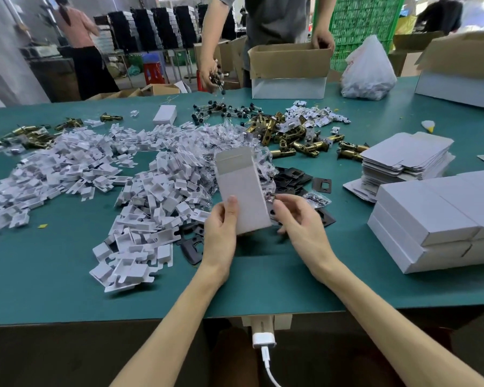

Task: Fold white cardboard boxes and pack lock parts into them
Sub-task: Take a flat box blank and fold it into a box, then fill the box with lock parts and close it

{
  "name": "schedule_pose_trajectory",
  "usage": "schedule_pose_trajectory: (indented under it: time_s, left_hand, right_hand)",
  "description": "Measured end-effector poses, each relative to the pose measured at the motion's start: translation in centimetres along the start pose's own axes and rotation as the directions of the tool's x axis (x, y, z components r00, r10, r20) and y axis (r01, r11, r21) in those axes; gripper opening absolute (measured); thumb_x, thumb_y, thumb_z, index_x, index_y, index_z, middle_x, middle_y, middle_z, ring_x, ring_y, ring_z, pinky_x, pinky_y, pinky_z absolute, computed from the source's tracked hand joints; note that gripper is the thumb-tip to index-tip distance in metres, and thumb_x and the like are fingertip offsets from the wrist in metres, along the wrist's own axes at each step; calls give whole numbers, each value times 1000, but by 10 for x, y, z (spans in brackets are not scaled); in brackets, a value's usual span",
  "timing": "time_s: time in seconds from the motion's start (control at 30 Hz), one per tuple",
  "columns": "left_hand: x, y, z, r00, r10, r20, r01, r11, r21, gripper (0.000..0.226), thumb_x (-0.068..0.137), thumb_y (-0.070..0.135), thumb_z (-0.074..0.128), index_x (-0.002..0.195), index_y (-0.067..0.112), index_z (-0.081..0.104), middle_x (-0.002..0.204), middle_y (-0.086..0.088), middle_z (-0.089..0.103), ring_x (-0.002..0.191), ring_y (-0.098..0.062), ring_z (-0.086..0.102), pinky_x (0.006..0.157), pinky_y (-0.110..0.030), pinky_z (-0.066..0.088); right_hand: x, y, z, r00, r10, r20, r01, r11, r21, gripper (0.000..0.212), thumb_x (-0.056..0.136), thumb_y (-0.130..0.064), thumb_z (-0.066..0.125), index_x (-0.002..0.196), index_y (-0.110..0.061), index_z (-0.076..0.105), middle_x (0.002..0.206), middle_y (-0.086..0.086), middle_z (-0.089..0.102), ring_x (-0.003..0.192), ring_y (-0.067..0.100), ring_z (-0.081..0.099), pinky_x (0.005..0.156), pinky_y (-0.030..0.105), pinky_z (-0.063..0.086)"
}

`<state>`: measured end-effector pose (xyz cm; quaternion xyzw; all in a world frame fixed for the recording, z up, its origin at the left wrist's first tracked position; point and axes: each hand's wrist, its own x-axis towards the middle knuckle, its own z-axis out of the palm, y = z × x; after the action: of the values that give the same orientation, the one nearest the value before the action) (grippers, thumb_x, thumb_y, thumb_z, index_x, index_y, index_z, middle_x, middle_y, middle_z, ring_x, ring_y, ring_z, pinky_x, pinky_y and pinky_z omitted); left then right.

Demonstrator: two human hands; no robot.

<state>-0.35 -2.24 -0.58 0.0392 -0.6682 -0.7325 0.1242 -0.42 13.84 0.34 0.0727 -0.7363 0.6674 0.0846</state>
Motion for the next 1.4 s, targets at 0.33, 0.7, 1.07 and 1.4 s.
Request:
schedule_pose_trajectory:
  time_s: [0.33,0.7,1.07,1.4]
  left_hand:
    - [32,0,26,999,-42,-3,42,998,41,46,103,55,45,107,11,61,100,-17,71,83,-32,66,73,-49,54]
    - [41,-7,27,999,-35,11,35,998,43,48,98,63,44,102,17,58,88,-8,67,69,-23,64,60,-41,53]
    - [40,-5,21,990,-115,-76,102,982,-157,47,107,55,40,115,14,61,83,0,69,65,-15,63,50,-30,52]
    - [41,-6,22,992,-99,-72,89,988,-129,54,106,58,39,120,10,60,97,-10,66,76,-20,62,60,-32,52]
  right_hand:
    - [150,13,-26,997,-61,40,72,747,-661,43,103,-18,56,143,-5,51,134,14,56,127,30,49,110,39,40]
    - [245,44,-3,967,85,238,203,298,-933,49,100,-6,47,148,-11,43,158,9,40,144,37,28,114,52,36]
    - [232,24,-14,970,109,218,221,-17,-975,33,101,-11,56,134,-14,56,138,14,39,131,39,30,111,56,28]
    - [222,21,-37,916,96,390,395,-46,-917,32,104,-31,55,129,-12,54,131,7,54,124,28,38,107,48,29]
